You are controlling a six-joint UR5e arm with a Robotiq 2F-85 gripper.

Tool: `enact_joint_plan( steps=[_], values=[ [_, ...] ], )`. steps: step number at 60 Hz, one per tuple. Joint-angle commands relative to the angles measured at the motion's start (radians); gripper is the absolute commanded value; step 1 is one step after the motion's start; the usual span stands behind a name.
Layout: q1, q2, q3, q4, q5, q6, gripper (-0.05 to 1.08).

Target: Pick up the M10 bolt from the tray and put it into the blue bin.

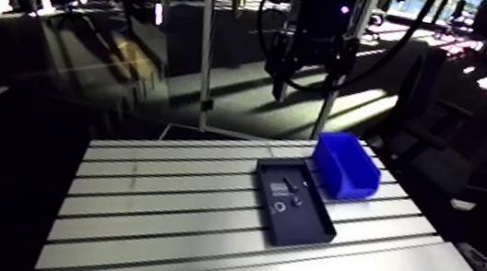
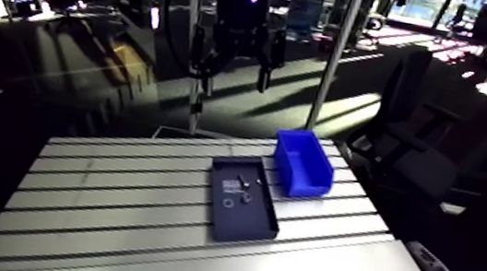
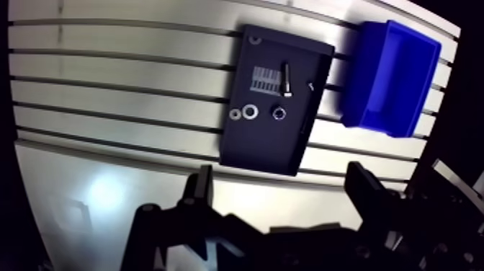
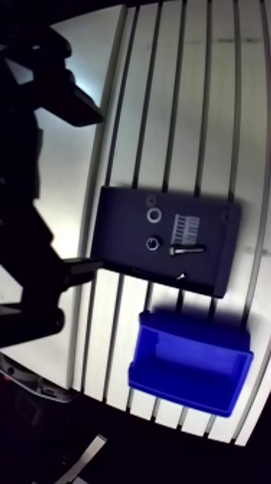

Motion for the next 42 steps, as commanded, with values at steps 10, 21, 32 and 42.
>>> enact_joint_plan(
  steps=[10, 21, 32, 42],
  values=[
    [-0.040, 0.076, 0.124, -0.189, -0.005, -0.068, 0.01],
    [-0.040, 0.105, 0.138, -0.217, -0.005, -0.066, 0.01],
    [-0.038, 0.128, 0.140, -0.254, -0.010, -0.047, 0.04],
    [-0.038, 0.160, 0.149, -0.283, -0.011, -0.043, 0.18]
  ],
)
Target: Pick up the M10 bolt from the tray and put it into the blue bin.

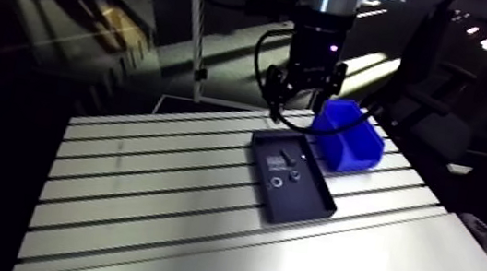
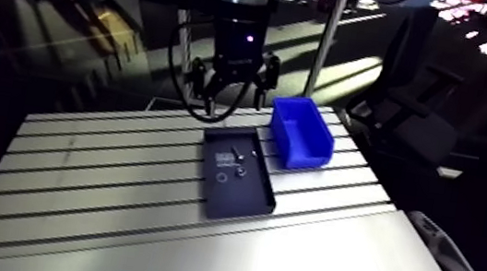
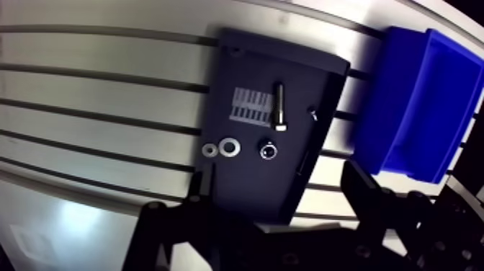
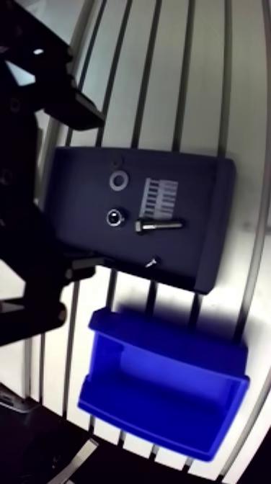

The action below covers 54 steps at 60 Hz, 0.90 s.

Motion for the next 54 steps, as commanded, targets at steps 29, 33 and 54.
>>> enact_joint_plan(
  steps=[29, 33, 54],
  values=[
    [-0.005, 0.087, 0.038, -0.075, -0.001, 0.007, 0.31],
    [-0.006, 0.088, 0.038, -0.075, -0.001, 0.007, 0.33],
    [-0.019, 0.122, 0.046, -0.127, -0.004, 0.003, 0.41]
  ],
)
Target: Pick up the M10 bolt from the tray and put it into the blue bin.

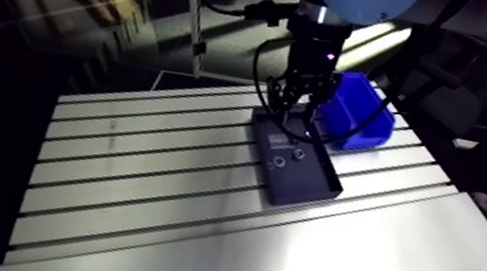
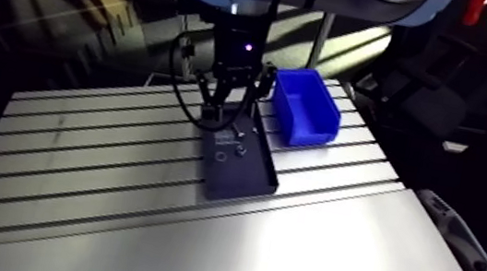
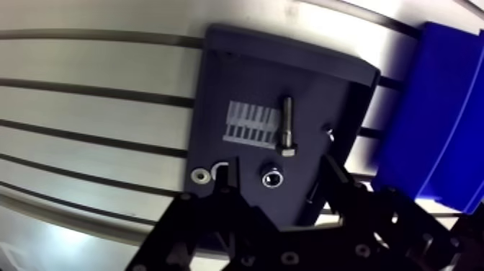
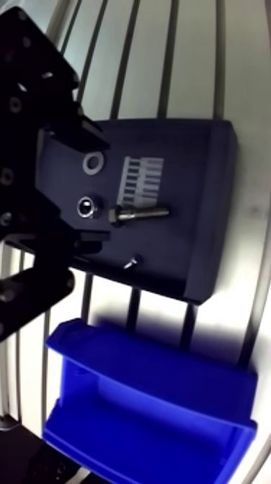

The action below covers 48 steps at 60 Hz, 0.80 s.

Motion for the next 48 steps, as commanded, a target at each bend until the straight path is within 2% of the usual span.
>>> enact_joint_plan(
  steps=[1, 17, 48],
  values=[
    [-0.005, 0.033, 0.003, -0.041, -0.006, -0.003, 0.41],
    [-0.003, 0.071, -0.006, -0.060, -0.008, -0.002, 0.44],
    [-0.003, 0.081, -0.014, -0.060, -0.008, -0.005, 0.50]
  ],
)
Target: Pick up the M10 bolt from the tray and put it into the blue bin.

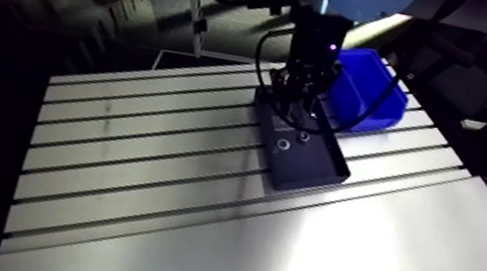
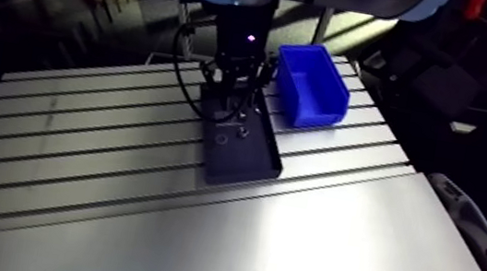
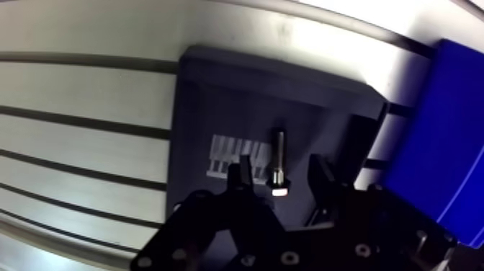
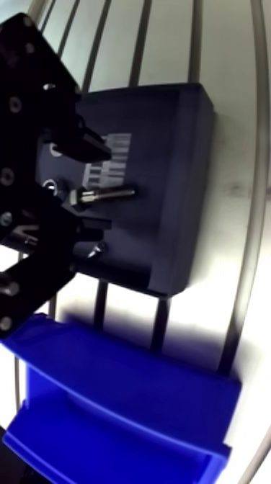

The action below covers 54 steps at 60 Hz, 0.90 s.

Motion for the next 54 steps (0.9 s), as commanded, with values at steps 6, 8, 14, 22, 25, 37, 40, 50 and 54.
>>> enact_joint_plan(
  steps=[6, 8, 14, 22, 25, 37, 40, 50, 54],
  values=[
    [0.000, 0.002, -0.001, 0.000, 0.000, -0.001, 0.50],
    [0.000, 0.003, 0.000, 0.000, 0.000, -0.001, 0.50],
    [0.000, 0.004, 0.000, 0.000, 0.000, -0.001, 0.52],
    [0.000, 0.004, 0.000, -0.001, 0.000, 0.001, 0.53],
    [0.001, 0.004, 0.001, 0.000, 0.000, 0.001, 0.53],
    [0.000, 0.004, 0.002, -0.002, 0.000, 0.001, 0.55],
    [0.000, 0.004, 0.003, -0.002, 0.000, 0.001, 0.55],
    [0.001, 0.004, 0.005, -0.002, 0.000, 0.001, 0.56],
    [0.000, 0.010, 0.003, -0.002, 0.000, 0.001, 0.56]
  ],
)
